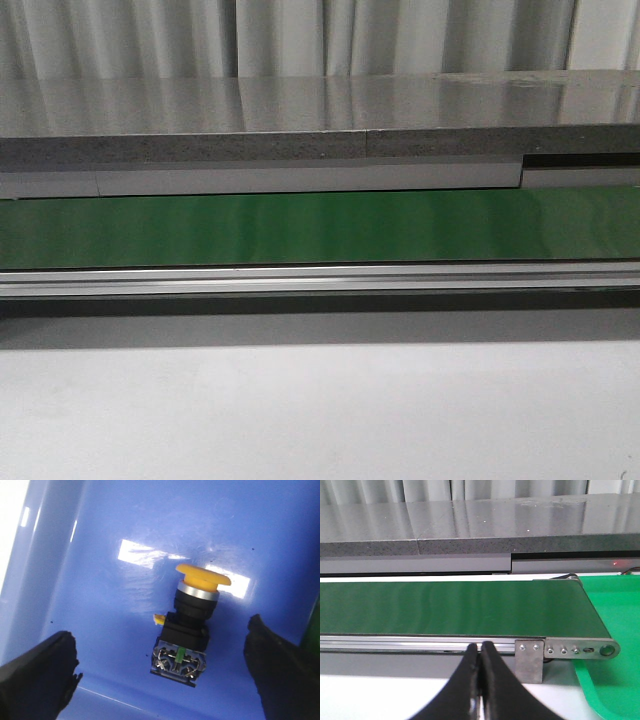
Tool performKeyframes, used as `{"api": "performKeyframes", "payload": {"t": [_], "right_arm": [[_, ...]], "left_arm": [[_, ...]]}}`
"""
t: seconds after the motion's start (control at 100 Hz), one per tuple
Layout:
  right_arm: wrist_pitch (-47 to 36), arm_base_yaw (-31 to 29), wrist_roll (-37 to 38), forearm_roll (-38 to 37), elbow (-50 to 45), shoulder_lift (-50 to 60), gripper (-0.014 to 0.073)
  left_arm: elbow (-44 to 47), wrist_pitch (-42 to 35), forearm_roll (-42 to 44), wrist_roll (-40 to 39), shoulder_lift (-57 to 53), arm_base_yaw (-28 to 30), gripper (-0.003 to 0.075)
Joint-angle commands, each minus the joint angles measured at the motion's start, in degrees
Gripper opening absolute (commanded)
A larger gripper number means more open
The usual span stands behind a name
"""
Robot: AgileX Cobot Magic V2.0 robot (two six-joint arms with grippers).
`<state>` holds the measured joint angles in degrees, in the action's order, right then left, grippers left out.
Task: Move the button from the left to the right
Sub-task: 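Lower the open left gripper around the yellow-capped button switch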
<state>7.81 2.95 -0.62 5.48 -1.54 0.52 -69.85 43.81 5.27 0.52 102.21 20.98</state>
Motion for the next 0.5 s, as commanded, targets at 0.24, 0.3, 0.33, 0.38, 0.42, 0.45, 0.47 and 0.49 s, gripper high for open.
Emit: {"api": "performKeyframes", "payload": {"t": [0.24, 0.3, 0.33, 0.38, 0.42, 0.45, 0.47, 0.49], "right_arm": [[-4.58, -0.32, -0.27, -0.60, 1.04, 0.89, -0.0068], [-4.58, -0.32, -0.27, -0.60, 1.04, 0.89, -0.0068], [-4.58, -0.32, -0.27, -0.60, 1.04, 0.89, -0.0068], [-4.58, -0.32, -0.27, -0.60, 1.04, 0.89, -0.0068], [-4.58, -0.32, -0.27, -0.60, 1.04, 0.89, -0.0068], [-4.58, -0.32, -0.27, -0.60, 1.04, 0.89, -0.0068], [-4.58, -0.32, -0.27, -0.60, 1.04, 0.89, -0.0068], [-4.58, -0.32, -0.27, -0.60, 1.04, 0.89, -0.0068]], "left_arm": [[-1.79, -2.20, 0.82, -0.12, 2.93, 0.18, 0.0640], [-1.79, -2.71, 0.82, -0.12, 3.77, 0.18, 0.0640], [-1.84, -3.10, 0.82, -0.12, 4.18, 0.18, 0.0640], [-1.84, -3.28, 0.82, -0.12, 4.98, 0.18, 0.0640], [-1.84, -3.55, 0.82, -0.12, 5.46, 0.18, 0.0640], [-1.84, -3.70, 0.82, -0.12, 5.81, 0.18, 0.0640], [-1.84, -3.81, 0.82, -0.12, 6.10, 0.18, 0.0640], [-1.84, -3.83, 0.82, -0.12, 6.33, 0.18, 0.0640]]}}
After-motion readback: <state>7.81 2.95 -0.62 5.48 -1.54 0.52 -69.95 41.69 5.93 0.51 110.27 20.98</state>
